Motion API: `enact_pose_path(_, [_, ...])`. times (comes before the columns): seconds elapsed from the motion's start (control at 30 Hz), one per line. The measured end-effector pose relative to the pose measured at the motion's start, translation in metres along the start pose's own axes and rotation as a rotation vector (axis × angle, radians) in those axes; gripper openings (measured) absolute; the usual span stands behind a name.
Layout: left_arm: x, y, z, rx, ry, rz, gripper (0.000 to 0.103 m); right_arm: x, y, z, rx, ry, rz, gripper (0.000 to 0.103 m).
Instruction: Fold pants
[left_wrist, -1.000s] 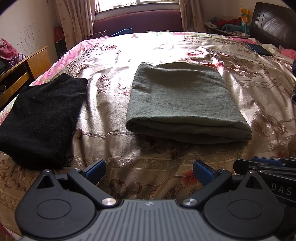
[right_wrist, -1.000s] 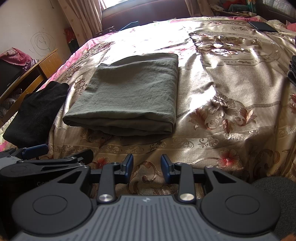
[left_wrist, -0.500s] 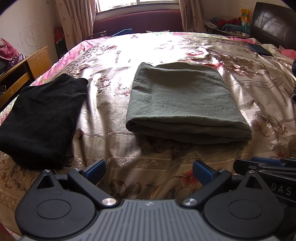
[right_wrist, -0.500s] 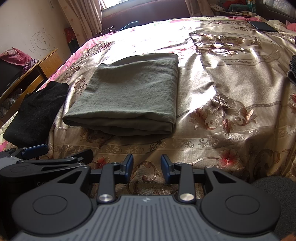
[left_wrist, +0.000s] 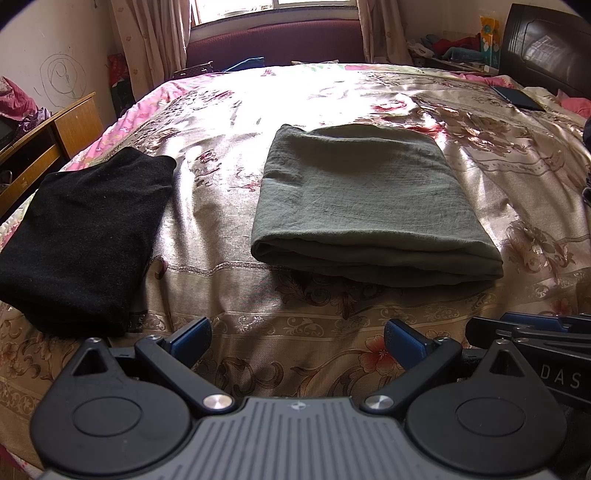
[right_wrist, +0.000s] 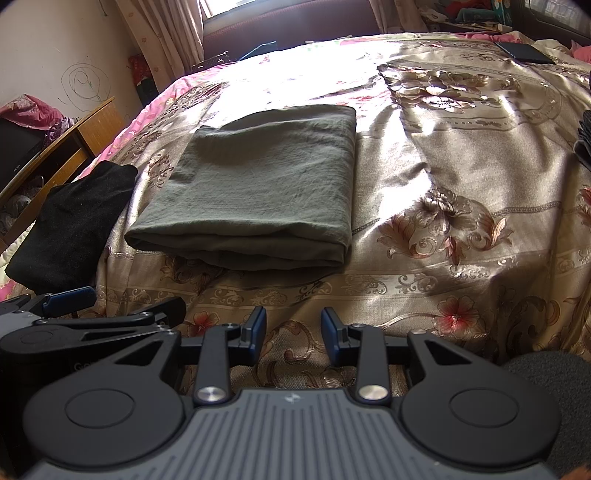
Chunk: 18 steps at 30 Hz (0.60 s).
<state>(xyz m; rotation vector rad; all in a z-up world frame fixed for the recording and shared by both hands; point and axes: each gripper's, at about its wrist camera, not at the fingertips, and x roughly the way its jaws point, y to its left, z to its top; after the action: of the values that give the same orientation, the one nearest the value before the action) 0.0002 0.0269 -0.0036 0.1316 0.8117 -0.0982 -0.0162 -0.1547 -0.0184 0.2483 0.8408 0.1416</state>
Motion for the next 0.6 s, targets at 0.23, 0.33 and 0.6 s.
enact_pose_path(0.23, [0.0001, -0.0001, -0.0004, 0.000, -0.001, 0.002, 0.103, -0.0001, -0.0004, 0.0003, -0.001, 0.000, 0.000, 0.034])
enact_pose_path(0.33, [0.0002, 0.0004, -0.0005, 0.002, -0.003, 0.006, 0.103, 0.0003, -0.0003, -0.0005, -0.003, 0.000, 0.000, 0.034])
enact_pose_path(0.6, [0.0004, 0.0003, -0.0002, 0.002, -0.001, 0.008, 0.103, 0.0010, -0.0003, -0.0024, -0.002, 0.002, 0.000, 0.034])
